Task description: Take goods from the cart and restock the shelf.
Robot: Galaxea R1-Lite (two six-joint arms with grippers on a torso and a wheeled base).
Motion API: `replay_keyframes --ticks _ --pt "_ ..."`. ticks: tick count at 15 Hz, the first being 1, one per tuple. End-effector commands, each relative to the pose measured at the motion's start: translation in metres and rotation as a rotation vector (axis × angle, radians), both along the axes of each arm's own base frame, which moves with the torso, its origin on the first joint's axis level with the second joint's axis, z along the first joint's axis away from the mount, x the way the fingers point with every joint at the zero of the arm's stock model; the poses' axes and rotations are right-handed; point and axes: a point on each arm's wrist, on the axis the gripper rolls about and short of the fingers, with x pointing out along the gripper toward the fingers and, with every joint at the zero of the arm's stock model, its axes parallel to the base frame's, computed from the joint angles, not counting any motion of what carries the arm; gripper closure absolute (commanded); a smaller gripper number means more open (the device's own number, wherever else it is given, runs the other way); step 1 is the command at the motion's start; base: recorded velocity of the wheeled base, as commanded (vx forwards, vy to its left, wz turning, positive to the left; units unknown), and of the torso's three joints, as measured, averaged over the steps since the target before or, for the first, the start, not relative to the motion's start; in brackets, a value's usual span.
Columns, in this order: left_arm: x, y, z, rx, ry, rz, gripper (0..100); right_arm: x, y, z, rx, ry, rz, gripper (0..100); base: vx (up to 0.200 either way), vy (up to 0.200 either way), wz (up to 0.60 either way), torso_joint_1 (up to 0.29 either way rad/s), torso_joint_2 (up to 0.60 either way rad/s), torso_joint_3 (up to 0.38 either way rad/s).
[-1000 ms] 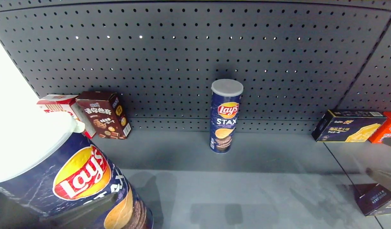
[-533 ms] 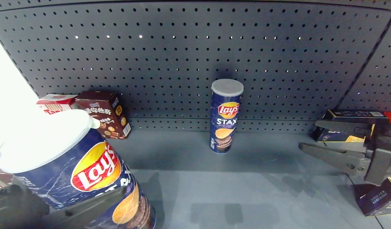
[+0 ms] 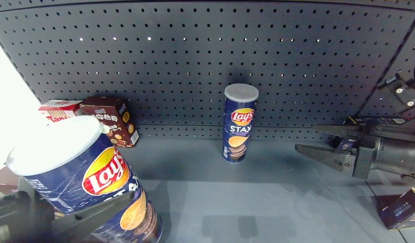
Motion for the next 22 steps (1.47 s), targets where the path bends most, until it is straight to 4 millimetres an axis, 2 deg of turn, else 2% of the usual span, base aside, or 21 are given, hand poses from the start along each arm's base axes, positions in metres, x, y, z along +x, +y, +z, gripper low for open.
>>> replay_keyframes --ticks 1,4,9,10,12,14,22 --pt "0.001 0.000 0.000 0.001 0.003 0.006 100 0.009 -0.006 -0.006 -0.003 0.019 -0.022 0 0.000 0.000 0.00 0.000 0.00 0.000" --pt "0.003 0.000 0.000 -0.018 0.023 0.010 100 0.025 -0.007 -0.007 0.021 -0.013 0.008 0 0.000 0.000 0.00 0.000 0.00 0.000" --pt "0.003 0.000 -0.001 -0.024 0.037 0.013 100 0.045 0.004 -0.005 0.063 -0.062 0.217 0 0.000 0.000 0.00 0.000 0.00 0.000" --pt "0.003 0.000 0.003 -0.033 0.026 0.018 100 0.058 0.009 -0.006 0.094 -0.145 0.326 0 0.000 0.000 0.00 0.000 0.00 0.000" --pt "0.003 0.001 0.005 -0.037 0.021 0.022 100 0.076 0.019 -0.016 0.110 -0.215 0.401 0 0.000 0.000 0.00 0.000 0.00 0.000" --pt "0.004 0.000 0.004 -0.035 0.024 0.022 100 0.085 0.028 -0.027 0.112 -0.219 0.421 0 0.000 0.000 0.00 0.000 0.00 0.000" --pt "0.004 0.000 0.003 -0.053 0.049 0.020 100 0.111 0.051 -0.040 0.111 -0.183 0.459 0 0.000 0.000 0.00 0.000 0.00 0.000"
